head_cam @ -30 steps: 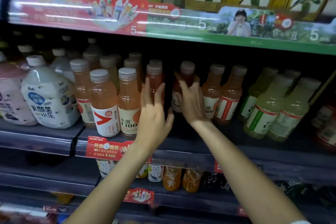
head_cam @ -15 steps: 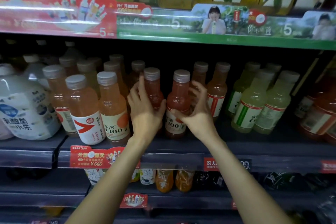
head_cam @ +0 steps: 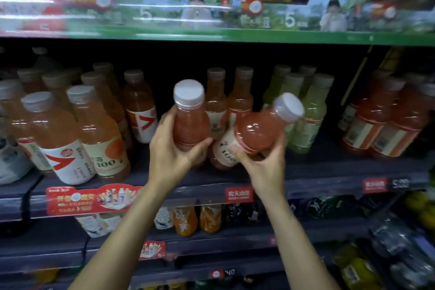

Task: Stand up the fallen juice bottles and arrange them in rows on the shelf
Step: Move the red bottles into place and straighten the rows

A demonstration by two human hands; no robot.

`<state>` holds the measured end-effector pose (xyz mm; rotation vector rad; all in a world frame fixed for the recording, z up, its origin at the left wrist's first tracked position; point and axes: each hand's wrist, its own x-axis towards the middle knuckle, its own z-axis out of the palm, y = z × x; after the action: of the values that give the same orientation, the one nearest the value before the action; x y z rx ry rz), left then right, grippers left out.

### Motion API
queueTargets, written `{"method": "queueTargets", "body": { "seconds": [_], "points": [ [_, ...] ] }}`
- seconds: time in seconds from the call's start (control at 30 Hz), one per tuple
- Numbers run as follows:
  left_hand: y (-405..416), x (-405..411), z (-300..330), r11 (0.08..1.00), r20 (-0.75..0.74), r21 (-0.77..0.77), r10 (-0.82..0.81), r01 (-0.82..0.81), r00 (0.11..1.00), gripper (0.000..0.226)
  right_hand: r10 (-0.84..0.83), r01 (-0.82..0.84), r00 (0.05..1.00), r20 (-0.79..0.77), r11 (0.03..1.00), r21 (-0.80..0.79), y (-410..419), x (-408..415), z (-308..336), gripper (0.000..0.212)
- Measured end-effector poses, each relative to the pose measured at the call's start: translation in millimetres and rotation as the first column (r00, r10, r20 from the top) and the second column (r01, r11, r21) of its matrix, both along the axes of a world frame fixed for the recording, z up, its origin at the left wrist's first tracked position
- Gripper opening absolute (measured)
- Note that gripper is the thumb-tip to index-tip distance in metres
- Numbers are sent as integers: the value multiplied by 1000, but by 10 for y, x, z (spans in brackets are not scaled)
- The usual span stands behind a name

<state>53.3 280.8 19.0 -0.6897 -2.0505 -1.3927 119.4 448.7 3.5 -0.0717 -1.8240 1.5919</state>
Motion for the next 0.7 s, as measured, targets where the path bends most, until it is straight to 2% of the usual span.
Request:
{"method": "queueTargets", "body": {
  "seconds": [0.17,0.3,0.4,0.5,0.6,0.7],
  "points": [
    [1017,307,-8,959,-16,-84,-275,272,961,81,-189,185,982,-20,975,-120,1035,737,63,77],
    [1878,493,-31,922,-70,-131,-375,364,924,77,-431,424,902,-29,896,-134,1835,1098,95,79],
    [2447,539,3,913,-27,-160,-384,375,923,86,-553,543,832,-38,827,-148,2376,1239,169,85],
    [2982,517,-47,940,-36,-179,-302,292,952,82,-587,581,809,-13,803,-131,2815,1230,189,95],
    [3336,434,-141,961,84,-50,-269,273,960,79,-564,564,825,31,820,-94,2965,1078,112,90],
    [3592,295,-235,971,27,45,-236,235,971,71,-544,548,836,70,835,-48,2983,891,42,82]
  ]
}}
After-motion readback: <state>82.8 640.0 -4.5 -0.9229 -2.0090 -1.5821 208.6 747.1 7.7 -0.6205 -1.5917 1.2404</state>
